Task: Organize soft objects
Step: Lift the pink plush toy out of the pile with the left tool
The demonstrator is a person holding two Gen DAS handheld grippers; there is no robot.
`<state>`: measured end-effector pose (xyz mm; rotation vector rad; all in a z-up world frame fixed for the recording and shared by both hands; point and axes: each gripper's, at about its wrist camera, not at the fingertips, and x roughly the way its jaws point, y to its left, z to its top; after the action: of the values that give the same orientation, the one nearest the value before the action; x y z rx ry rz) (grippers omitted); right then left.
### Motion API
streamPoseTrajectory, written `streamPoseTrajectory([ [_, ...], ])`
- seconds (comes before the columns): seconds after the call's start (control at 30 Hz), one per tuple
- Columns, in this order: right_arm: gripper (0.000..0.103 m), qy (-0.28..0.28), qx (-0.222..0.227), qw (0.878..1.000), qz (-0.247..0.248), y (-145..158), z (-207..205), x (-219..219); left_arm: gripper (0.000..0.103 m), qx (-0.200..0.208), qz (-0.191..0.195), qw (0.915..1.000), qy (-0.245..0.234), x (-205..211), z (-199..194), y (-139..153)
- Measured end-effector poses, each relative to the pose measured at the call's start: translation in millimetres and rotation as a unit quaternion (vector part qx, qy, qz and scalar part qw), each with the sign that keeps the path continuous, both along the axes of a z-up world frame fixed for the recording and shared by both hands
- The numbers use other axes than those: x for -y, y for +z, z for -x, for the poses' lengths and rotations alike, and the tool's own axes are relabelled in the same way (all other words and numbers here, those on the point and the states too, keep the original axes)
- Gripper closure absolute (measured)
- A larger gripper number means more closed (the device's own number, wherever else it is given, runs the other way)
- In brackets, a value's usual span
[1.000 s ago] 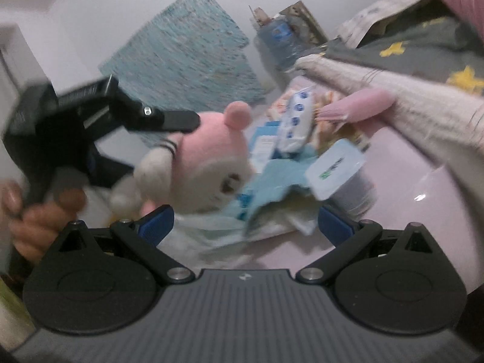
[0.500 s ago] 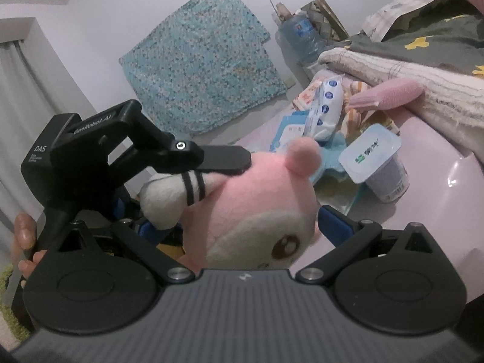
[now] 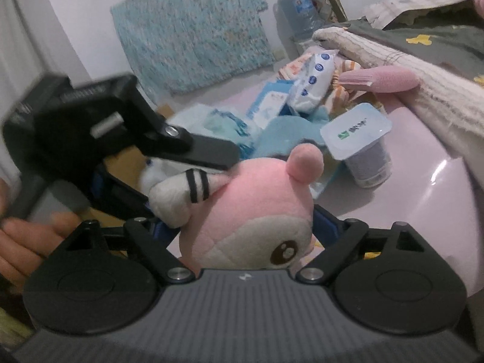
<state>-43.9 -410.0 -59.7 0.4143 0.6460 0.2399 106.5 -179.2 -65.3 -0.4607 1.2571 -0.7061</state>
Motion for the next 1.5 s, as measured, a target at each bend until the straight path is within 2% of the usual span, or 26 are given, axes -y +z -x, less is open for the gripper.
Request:
streamPoseTrajectory([
  [0.1,0.015,0.018,-0.020,0.999,0.026,0.2,-10.2,-0.7,0.018,0.025,-0.015,0.9995,0.013,-6.1,0.1,9.6],
  [0.2,0.014,0.045,-0.035,0.995,0.088,5.6,-23.9,-11.1,0.018,0.053,-0.027,0.9979,0.025,-13.0,1.1,20.5],
  [0.33,0.012,0.080,-0.052,0.978,0.184,4.3,-43.5,-33.6,0.018,0.083,-0.042,0.9949,0.038,-21.5,3.4,33.3],
  [0.57,0.009,0.136,-0.015,0.952,0.274,-2.7,-52.4,-68.3,0.018,0.105,-0.059,0.9914,0.052,-33.1,3.8,40.8],
  [0.7,0.004,0.147,-0.004,0.947,0.285,-4.9,-53.6,-74.6,0.018,0.103,-0.065,0.9912,0.051,-33.1,1.8,38.3],
  [0.9,0.002,0.137,0.007,0.956,0.259,-3.0,-48.6,-68.0,0.018,0.109,-0.078,0.9896,0.053,-32.0,1.1,35.6],
  [1.0,0.002,0.121,0.021,0.964,0.234,2.8,-41.4,-57.7,0.018,0.113,-0.082,0.9888,0.053,-31.5,1.1,34.8],
  [1.13,0.002,0.077,0.035,0.983,0.162,10.9,-22.1,-29.2,0.018,0.110,-0.087,0.9884,0.057,-28.7,-2.8,30.2],
  [1.27,0.003,0.032,0.031,0.998,0.053,8.9,-1.5,5.9,0.021,0.112,-0.090,0.9881,0.054,-18.0,-9.8,25.4],
  [1.37,0.008,0.015,0.013,1.000,-0.024,-1.5,9.9,24.6,0.024,0.119,-0.093,0.9875,0.046,-8.1,-12.8,23.1],
  [1.5,0.025,0.017,-0.019,0.996,-0.084,-20.3,13.0,28.5,0.026,0.123,-0.101,0.9865,0.037,5.8,-17.2,17.3],
])
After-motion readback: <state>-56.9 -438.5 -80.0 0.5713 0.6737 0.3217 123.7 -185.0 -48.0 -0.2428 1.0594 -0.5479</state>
